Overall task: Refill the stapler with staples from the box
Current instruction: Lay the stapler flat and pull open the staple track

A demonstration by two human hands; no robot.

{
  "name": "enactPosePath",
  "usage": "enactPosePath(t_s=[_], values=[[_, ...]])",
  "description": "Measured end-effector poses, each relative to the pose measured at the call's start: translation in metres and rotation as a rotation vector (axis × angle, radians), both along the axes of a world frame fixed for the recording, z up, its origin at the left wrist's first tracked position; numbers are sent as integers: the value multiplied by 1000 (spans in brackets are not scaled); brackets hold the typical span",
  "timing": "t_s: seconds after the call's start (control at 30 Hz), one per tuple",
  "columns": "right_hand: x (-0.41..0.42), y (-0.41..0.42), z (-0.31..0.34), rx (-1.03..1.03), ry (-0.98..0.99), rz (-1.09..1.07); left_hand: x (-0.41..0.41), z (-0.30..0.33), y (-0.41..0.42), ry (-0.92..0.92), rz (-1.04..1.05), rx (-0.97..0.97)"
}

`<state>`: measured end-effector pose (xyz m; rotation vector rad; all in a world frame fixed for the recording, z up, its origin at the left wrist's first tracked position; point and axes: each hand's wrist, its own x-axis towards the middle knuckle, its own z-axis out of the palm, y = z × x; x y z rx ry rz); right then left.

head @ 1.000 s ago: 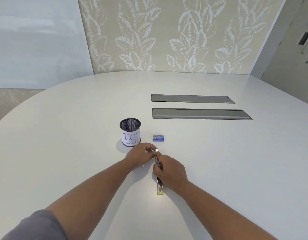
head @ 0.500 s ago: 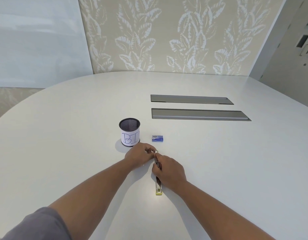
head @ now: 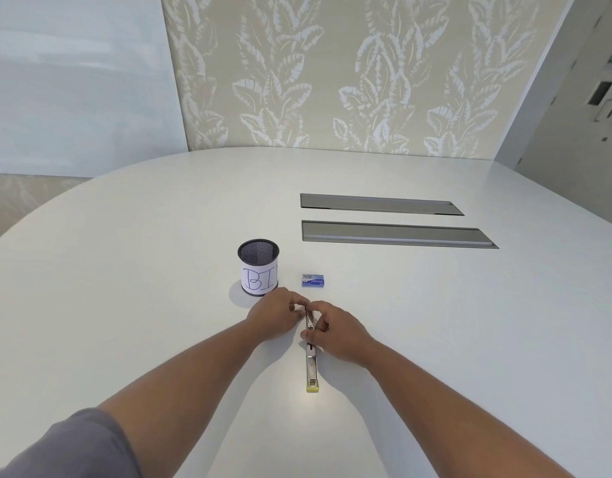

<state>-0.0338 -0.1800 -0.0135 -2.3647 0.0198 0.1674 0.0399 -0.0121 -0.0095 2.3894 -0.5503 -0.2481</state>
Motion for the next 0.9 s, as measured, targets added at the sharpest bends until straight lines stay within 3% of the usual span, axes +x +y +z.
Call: enactPosePath(t_s=[0.33,0.9], values=[[0,1,-7,131,-23,-84,2,-2,-1,3,18,4],[-21,16,-20,81,-268,-159,2,-6,-2,-44,15,22]])
